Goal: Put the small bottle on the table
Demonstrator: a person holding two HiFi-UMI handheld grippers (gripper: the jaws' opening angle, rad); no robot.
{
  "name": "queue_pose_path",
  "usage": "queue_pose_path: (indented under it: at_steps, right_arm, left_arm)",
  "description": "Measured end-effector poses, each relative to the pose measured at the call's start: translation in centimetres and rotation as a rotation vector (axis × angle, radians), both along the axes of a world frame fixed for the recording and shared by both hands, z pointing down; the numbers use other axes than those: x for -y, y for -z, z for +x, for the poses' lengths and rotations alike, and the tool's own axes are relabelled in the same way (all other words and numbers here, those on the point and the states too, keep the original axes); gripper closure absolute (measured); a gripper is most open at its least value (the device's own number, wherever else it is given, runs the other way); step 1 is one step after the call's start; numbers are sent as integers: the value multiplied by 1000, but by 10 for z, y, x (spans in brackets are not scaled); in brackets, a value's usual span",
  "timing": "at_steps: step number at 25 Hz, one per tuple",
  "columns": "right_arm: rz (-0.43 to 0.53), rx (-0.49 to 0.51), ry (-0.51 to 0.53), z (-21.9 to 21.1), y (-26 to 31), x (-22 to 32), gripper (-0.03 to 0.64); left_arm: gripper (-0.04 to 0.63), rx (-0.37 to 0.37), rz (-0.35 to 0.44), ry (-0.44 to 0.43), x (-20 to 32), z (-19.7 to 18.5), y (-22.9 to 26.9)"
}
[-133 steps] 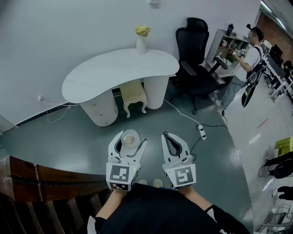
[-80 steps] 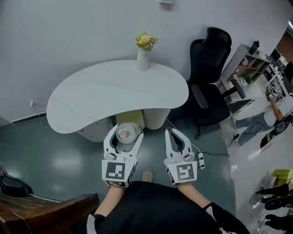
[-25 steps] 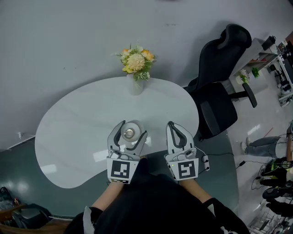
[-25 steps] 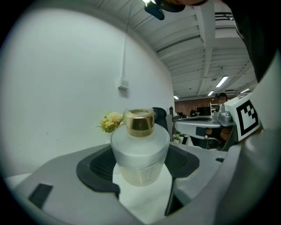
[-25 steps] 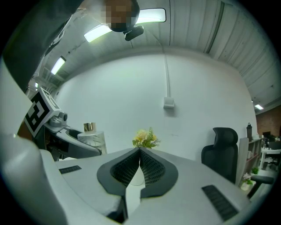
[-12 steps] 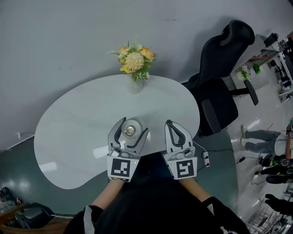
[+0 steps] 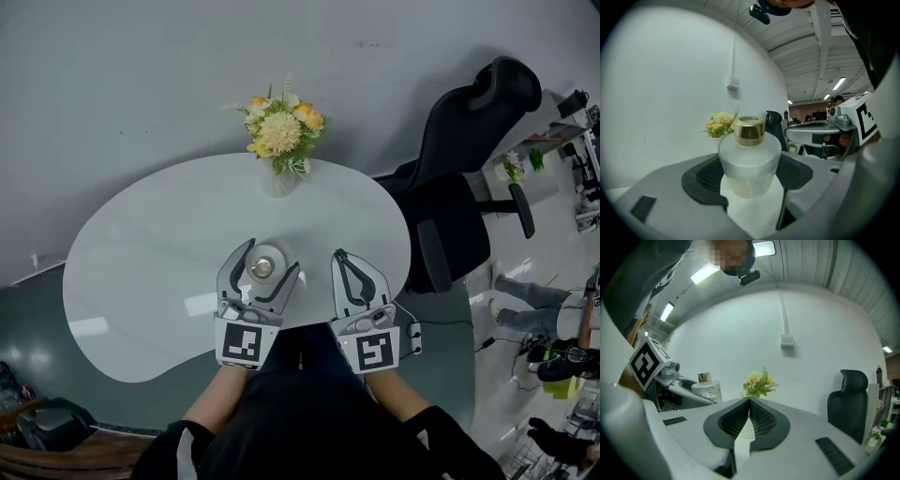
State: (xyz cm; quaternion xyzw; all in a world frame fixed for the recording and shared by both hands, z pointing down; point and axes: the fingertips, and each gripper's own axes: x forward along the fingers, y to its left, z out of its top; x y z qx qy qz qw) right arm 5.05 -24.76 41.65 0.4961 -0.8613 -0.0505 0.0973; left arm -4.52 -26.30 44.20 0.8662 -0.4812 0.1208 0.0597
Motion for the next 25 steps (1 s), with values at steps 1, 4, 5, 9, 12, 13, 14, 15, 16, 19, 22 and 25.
queue_pose_path:
  at_steps: [1,4,5,9,12,13,14,15,16,19,22,25]
  right_arm:
    - [0,-3,8,0,-2,3,594]
    - [43,-1,35,-3,-1,13,594]
    - [54,-1,40,-3,-2,16,595]
    - [43,5,38,0,-15,25,594]
    - [35,4,41,1,-27,34,594]
    - [28,3,41,1,-32,36,594]
    - [16,0,40,2,-37,38,594]
    - [-1,-3,39,3,-42,40,594]
    - [-16,-5,39,4,-47,42,595]
    - [-31,-3,45,3,-57,48,594]
    - [-43,-2,48,2,-66,53,594]
    - [-68,-12,45,2,-80,58,594]
  left_arm:
    - [262,3,-2,-1,2,0,-4]
    - [262,5,-8,-1,11,1,-14]
    - [262,5,-11,0,14,1,-17]
    - [262,0,-23,-3,25,5,-31]
    - [262,11,10,-31,36,9,-39]
    - [262,16,22,-40,40,11,-41]
    - [262,20,24,-45,44,13,-45]
    - [262,21,21,-47,46,15,-49]
    - [262,21,15,-49,49,17,-53]
    - [262,20,2,-54,56,22,-63]
    - [262,24,-9,-60,61,27,-75]
    - [262,31,-26,-64,65,30,-88]
